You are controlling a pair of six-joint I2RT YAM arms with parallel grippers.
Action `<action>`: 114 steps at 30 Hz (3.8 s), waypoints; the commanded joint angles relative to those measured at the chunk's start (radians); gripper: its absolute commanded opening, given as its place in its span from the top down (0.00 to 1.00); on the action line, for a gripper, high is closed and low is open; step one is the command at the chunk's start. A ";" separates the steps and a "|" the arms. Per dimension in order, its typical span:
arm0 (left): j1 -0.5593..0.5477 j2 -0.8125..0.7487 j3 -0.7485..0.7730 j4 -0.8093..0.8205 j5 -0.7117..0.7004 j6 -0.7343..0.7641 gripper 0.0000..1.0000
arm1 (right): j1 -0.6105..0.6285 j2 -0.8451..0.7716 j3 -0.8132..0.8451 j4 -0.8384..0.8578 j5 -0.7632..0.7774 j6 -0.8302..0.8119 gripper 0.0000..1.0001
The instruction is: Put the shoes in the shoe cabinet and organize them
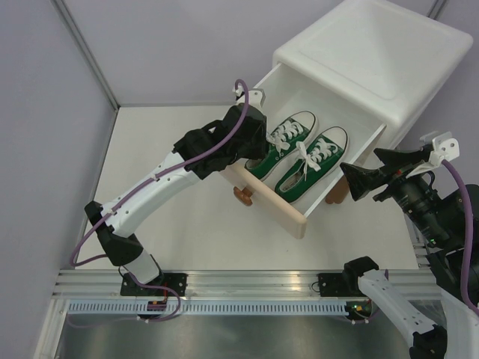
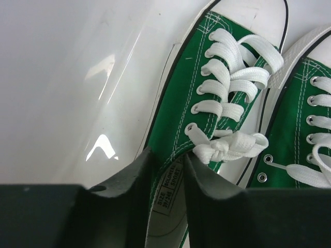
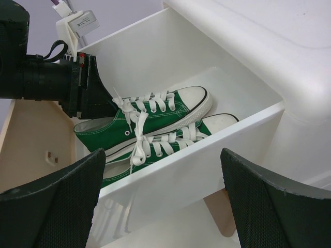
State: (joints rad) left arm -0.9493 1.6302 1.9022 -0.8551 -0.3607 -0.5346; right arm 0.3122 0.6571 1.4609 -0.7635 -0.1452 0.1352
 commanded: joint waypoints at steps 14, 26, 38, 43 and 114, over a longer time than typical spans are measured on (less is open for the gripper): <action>-0.005 -0.047 0.038 0.047 0.035 -0.018 0.21 | 0.005 0.003 0.015 0.033 -0.005 0.003 0.05; -0.002 -0.110 0.142 0.047 0.069 0.038 0.00 | 0.005 0.015 0.046 0.027 -0.004 0.010 0.05; -0.003 -0.269 0.176 0.079 0.114 0.189 0.00 | 0.005 0.016 0.050 0.018 0.001 0.023 0.05; -0.003 -0.384 0.065 0.083 0.114 0.234 0.00 | 0.005 0.010 0.052 0.024 0.016 0.014 0.05; -0.115 -0.541 -0.443 0.401 0.321 0.242 0.49 | 0.005 -0.077 0.026 0.004 0.139 -0.017 0.05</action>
State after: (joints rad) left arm -1.0649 1.0454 1.4033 -0.5732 0.0032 -0.3275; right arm 0.3122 0.5869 1.4929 -0.7723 -0.0219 0.1326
